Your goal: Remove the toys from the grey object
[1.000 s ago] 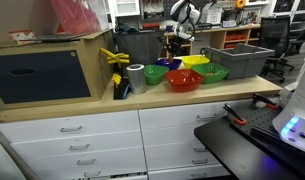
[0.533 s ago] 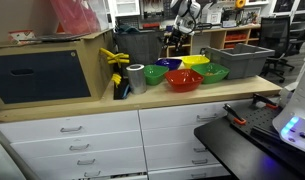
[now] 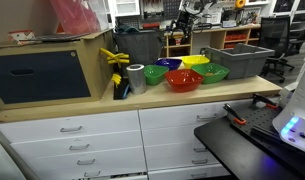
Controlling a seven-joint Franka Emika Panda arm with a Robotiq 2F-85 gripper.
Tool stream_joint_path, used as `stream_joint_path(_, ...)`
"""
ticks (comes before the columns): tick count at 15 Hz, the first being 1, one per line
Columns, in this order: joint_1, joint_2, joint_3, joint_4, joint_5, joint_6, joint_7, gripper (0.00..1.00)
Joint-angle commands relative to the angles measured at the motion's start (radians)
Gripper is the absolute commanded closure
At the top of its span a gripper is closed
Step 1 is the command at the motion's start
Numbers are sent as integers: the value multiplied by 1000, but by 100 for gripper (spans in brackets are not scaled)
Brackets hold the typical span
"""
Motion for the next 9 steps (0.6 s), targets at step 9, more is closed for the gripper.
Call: stream_joint_path(9, 59, -301, -55, -222, -132, -188, 91, 0)
